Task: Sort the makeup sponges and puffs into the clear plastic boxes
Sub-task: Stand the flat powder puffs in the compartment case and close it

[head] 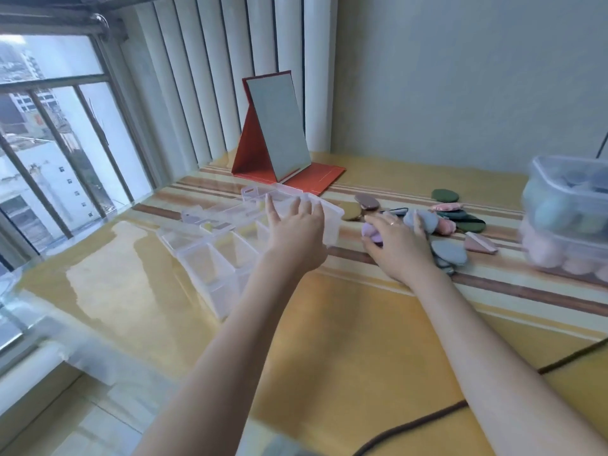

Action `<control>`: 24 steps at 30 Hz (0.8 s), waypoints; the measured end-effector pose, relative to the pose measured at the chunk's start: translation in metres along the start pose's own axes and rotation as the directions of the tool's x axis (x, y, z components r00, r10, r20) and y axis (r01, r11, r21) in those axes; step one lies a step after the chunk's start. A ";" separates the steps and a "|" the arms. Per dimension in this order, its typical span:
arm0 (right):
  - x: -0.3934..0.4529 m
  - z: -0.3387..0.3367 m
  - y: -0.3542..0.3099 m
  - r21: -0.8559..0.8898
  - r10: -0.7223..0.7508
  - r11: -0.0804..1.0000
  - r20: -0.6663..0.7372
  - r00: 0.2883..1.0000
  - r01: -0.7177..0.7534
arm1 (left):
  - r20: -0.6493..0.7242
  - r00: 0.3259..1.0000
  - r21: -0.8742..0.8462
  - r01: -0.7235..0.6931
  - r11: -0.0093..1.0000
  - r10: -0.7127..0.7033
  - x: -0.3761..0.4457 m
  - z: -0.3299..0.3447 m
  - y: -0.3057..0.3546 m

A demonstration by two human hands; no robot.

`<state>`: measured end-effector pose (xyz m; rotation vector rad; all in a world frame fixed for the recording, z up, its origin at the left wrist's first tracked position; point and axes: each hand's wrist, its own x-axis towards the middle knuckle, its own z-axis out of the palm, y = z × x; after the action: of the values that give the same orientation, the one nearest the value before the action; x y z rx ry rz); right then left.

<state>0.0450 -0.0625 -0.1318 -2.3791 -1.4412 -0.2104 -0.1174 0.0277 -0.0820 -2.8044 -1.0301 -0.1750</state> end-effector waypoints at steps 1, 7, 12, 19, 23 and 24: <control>-0.001 0.001 0.001 0.045 -0.008 0.999 -0.042 0.999 0.010 | -0.045 0.999 0.010 -0.020 1.000 0.021 0.001 0.000 0.006; 0.002 -0.002 -0.003 0.256 -0.001 0.961 -0.366 0.930 0.102 | -0.422 0.900 -0.545 -0.347 0.763 0.107 0.006 0.018 0.055; -0.003 -0.010 -0.021 0.645 0.131 0.754 -0.338 0.932 0.128 | -0.016 0.989 -0.996 -0.002 0.091 -0.145 0.013 0.033 0.062; -0.011 -0.012 -0.019 0.545 -0.074 0.806 -0.293 0.953 0.230 | -0.085 0.895 -0.995 -0.096 -0.004 -0.439 0.017 0.038 0.066; -0.009 -0.019 0.003 0.463 0.159 0.880 -0.492 0.856 0.103 | -0.117 0.871 -0.991 -0.068 0.120 -0.477 0.017 0.033 0.071; -0.008 -0.019 0.009 0.399 0.229 0.917 -0.526 0.819 0.000 | -0.108 0.886 -0.990 -0.052 0.134 -0.450 0.018 0.034 0.069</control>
<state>0.0498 -0.0802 -0.1185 -1.8513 -0.9413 -0.5052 -0.0564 -0.0068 -0.1198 -3.1910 -1.5523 -2.1748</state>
